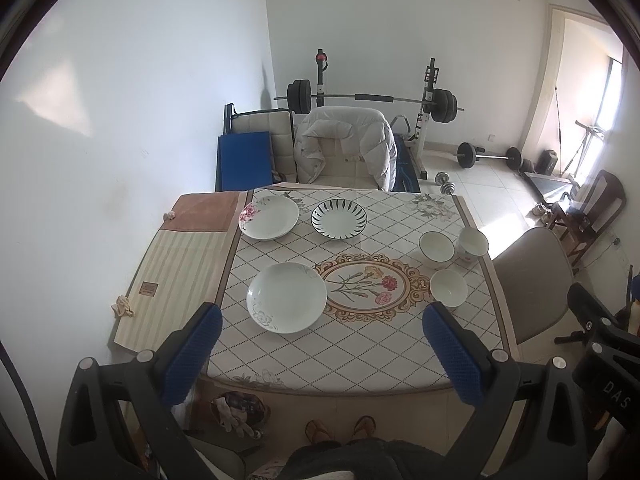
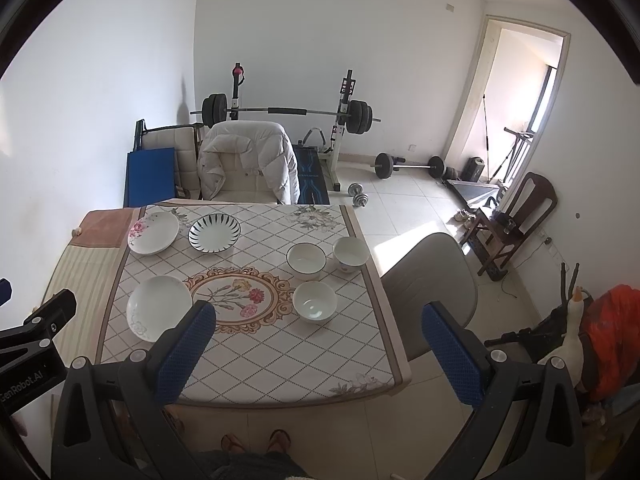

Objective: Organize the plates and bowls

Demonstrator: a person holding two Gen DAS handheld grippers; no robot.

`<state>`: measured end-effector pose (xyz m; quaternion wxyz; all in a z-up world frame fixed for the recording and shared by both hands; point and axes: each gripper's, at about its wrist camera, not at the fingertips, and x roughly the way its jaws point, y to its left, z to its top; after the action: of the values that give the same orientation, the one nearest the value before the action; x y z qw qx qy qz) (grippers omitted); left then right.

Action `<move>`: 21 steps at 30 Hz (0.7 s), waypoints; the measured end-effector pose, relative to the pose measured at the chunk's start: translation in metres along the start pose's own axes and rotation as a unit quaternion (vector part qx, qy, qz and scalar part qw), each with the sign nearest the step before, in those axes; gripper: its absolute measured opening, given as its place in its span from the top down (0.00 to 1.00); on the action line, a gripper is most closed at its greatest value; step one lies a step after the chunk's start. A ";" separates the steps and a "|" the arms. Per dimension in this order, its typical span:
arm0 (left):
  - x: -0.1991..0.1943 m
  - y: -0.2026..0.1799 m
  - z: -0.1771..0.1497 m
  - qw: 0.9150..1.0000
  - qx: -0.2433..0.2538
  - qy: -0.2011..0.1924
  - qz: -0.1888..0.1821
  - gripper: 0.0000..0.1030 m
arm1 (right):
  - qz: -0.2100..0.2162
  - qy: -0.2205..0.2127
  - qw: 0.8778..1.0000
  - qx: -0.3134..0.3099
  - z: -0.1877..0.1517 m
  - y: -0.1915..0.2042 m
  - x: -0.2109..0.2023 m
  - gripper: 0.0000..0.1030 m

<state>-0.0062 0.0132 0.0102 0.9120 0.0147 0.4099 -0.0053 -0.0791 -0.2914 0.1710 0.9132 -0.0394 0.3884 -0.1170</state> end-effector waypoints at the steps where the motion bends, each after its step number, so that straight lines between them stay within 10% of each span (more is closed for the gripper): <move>1: 0.000 -0.001 0.000 1.000 0.000 -0.001 0.000 0.01 | 0.000 -0.001 1.000 0.000 -0.001 0.000 -0.001 0.00; 21: 0.017 0.005 0.001 1.000 -0.007 0.005 0.007 0.00 | 0.007 0.005 1.000 0.007 -0.002 0.003 0.012 0.00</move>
<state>0.0060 0.0181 -0.0017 0.9099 0.0116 0.4147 0.0044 -0.0722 -0.2916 0.1609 0.9122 -0.0290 0.3927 -0.1133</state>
